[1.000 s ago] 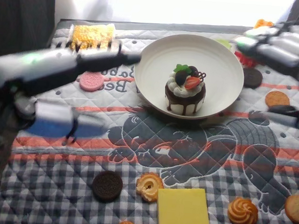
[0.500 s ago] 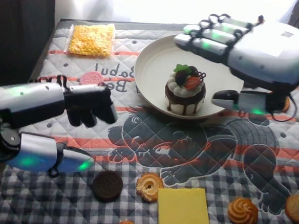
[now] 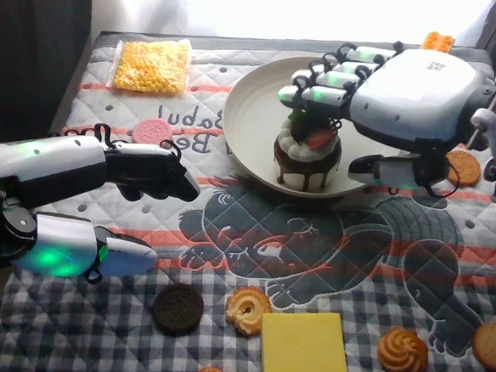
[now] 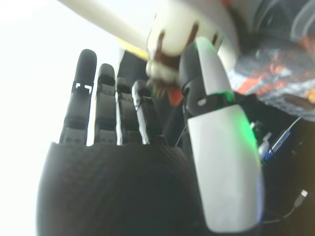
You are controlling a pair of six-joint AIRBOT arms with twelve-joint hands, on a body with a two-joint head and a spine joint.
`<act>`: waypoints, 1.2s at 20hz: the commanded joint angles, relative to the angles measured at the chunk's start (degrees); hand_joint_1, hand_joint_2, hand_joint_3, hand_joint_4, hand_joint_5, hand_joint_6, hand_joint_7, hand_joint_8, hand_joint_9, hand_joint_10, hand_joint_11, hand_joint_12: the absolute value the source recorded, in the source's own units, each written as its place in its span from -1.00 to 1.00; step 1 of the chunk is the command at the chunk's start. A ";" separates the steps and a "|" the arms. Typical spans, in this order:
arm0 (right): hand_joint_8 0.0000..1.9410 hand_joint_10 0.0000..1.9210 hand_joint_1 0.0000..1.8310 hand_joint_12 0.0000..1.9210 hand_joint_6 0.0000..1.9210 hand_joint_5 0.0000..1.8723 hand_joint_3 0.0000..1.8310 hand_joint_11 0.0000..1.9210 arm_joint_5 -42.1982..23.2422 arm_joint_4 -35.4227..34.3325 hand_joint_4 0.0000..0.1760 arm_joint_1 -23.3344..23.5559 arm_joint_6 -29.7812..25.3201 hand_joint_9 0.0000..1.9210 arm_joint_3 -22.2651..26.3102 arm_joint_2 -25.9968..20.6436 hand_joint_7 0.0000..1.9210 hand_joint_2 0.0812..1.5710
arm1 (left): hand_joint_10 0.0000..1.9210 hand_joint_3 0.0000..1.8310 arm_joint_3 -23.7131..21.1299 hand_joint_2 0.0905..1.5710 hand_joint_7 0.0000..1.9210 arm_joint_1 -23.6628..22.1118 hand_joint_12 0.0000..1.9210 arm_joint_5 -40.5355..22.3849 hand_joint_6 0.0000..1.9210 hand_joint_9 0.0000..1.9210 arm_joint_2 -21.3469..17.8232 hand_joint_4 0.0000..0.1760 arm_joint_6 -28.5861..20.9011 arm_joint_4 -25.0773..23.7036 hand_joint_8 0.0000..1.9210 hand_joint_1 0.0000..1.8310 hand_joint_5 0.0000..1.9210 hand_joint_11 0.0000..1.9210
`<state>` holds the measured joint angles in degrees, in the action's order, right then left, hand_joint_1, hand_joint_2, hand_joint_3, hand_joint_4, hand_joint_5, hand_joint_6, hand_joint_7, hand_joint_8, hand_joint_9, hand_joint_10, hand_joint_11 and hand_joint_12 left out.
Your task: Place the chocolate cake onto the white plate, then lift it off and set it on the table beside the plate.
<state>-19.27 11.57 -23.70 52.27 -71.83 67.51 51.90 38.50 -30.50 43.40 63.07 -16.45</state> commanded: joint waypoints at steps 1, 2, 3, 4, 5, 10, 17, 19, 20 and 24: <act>-0.99 -0.94 0.25 0.19 -0.99 -0.83 -1.00 -1.00 -5.50 -0.37 -1.00 1.07 -0.11 -0.77 -0.47 0.11 -0.81 0.43 | -0.42 -1.00 0.09 0.51 -0.58 -0.36 0.45 -6.56 -0.34 -0.72 -0.22 -0.98 -0.48 1.06 -0.81 -0.05 -0.73 -1.00; -0.99 -0.92 0.25 0.29 -0.99 -0.80 -1.00 -1.00 -5.16 -0.37 -1.00 1.24 -0.11 -0.70 -0.86 0.68 -0.77 0.41 | -0.44 -1.00 0.11 0.52 -0.58 -0.41 0.41 -6.55 -0.36 -0.73 -0.21 -1.00 -0.48 1.06 -0.82 -0.06 -0.73 -1.00; -0.98 -0.90 0.23 0.42 -0.99 -0.77 -1.00 -1.00 -4.83 -0.37 -1.00 1.43 -0.11 -0.62 -1.27 1.20 -0.73 0.40 | -0.45 -1.00 0.11 0.52 -0.57 -0.45 0.42 -6.41 -0.40 -0.72 -0.18 -1.00 -0.48 1.05 -0.85 -0.06 -0.71 -1.00; -0.98 -0.89 0.27 0.52 -0.99 -0.75 -1.00 -1.00 -4.70 -0.37 -1.00 1.61 -0.11 -0.58 -1.61 1.71 -0.70 0.41 | -0.48 -1.00 0.13 0.52 -0.56 -0.46 0.42 -6.32 -0.44 -0.71 -0.17 -1.00 -0.48 1.05 -0.88 -0.07 -0.68 -1.00; -0.97 -0.86 0.25 0.64 -0.99 -0.72 -1.00 -0.98 -4.66 -0.35 -1.00 1.82 -0.11 -0.52 -1.95 2.22 -0.63 0.44 | -0.48 -1.00 0.17 0.52 -0.55 -0.47 0.44 -6.28 -0.45 -0.70 -0.14 -1.00 -0.48 1.05 -0.89 -0.06 -0.68 -1.00; 0.62 0.75 0.26 0.99 0.40 -0.21 -1.00 -0.48 -4.60 -0.30 -1.00 3.13 -0.11 -0.47 -2.77 2.75 -0.37 0.62 | -0.40 -1.00 0.35 0.53 -0.54 -0.71 0.51 -6.16 -0.41 -0.74 0.11 -1.00 -0.48 1.06 -0.93 -0.09 -0.69 -1.00; 0.62 0.67 0.22 1.00 0.55 -0.26 -1.00 -0.63 -7.71 -1.11 -1.00 4.93 -0.12 -0.57 -1.16 0.57 -0.39 0.65 | -0.33 -1.00 0.70 0.53 -0.52 -0.72 0.49 -6.20 -0.35 -0.76 0.37 -0.96 -0.77 1.46 -0.95 -0.09 -0.74 -1.00; 0.57 0.56 0.23 0.97 0.51 -0.22 -1.00 -0.70 -9.25 -1.45 -1.00 4.93 -0.13 -0.56 0.34 -1.19 -0.37 0.62 | -0.36 -1.00 0.69 0.52 -0.54 -0.71 0.54 -6.20 -0.36 -0.77 0.36 -0.82 -0.84 1.50 -0.96 -0.08 -0.74 -1.00; 0.56 0.73 0.38 0.99 0.46 -0.26 -1.00 -0.63 -9.60 -1.45 -1.00 4.93 -0.13 -0.42 1.13 -2.35 -0.34 0.61 | -0.39 -1.00 0.69 0.53 -0.54 -0.71 0.54 -6.19 -0.39 -0.76 0.36 -0.92 -0.90 1.52 -0.97 -0.08 -0.72 -1.00; 0.57 0.80 0.39 1.00 0.46 -0.28 -1.00 -0.58 -13.47 0.10 -1.00 1.90 -3.12 -0.39 7.12 -10.57 -0.35 0.62 | -0.38 -1.00 0.46 0.54 -0.51 -0.02 0.55 -6.69 -0.40 -0.73 -0.20 -1.00 -1.03 2.35 -0.96 -0.07 -0.70 -1.00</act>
<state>-26.72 11.55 -22.65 49.47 -64.29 55.96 52.27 38.87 -30.96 43.68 62.52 -15.33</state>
